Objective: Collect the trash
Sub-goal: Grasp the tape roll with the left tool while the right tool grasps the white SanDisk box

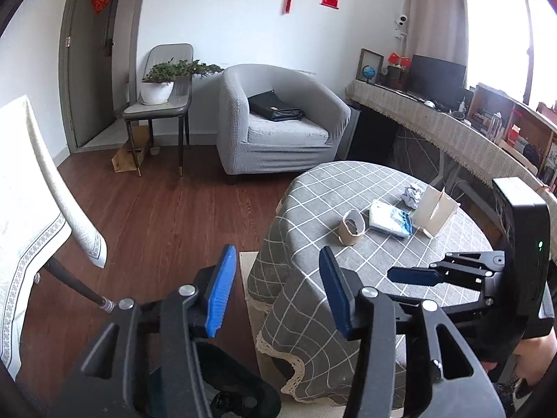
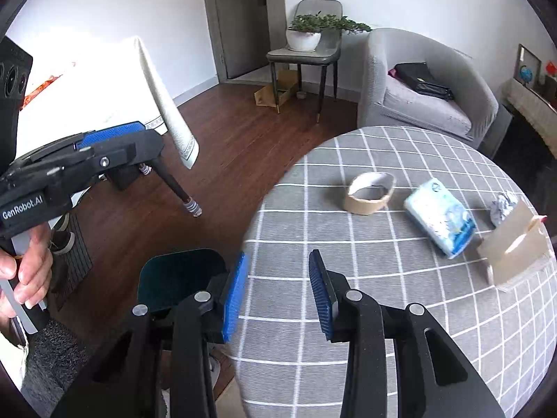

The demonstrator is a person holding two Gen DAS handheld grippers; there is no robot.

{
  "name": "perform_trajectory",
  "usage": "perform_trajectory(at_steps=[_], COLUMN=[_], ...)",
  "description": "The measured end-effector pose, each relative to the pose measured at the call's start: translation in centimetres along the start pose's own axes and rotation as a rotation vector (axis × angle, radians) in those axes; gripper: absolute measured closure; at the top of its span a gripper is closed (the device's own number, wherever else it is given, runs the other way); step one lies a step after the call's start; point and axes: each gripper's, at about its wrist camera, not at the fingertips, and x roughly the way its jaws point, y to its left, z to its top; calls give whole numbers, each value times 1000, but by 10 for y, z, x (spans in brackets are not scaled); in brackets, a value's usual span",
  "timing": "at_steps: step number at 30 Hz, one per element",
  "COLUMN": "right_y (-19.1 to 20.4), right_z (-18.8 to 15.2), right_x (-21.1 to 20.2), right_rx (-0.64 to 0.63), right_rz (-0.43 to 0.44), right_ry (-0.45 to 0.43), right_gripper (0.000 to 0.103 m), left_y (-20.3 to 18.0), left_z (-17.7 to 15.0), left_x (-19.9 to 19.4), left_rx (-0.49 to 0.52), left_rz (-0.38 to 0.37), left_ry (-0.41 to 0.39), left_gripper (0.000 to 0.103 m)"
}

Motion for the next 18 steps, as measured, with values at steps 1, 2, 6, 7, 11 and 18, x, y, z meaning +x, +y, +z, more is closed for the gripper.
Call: perform_trajectory(at_steps=[1,2,6,7,11,18], right_y=[-8,-17,-46,-54,-80,-115], right_z=[-1,-2,-8,-11,-22,-30], right_x=[-3,-5,-16,-18,-27,-38], right_rx=[12,28,81,97,163,225], right_rz=[-10,-14,-33,-35,-20,-64], right_ry=[-7,-11,-37,-44,-67,-100], right_gripper=[66,66,66,66,66,44], left_y=[-5,-10,-34,-38,-52,-72], left_z=[1,2,2,1,-1,-1], left_x=[3,8,28,33,58,88], left_rx=[6,8,43,52,61,103], left_rz=[-8,-19,-23,-15,-19,-30], left_ry=[2,5,26,34,77,109], left_gripper=[48,46,41,41,38,37])
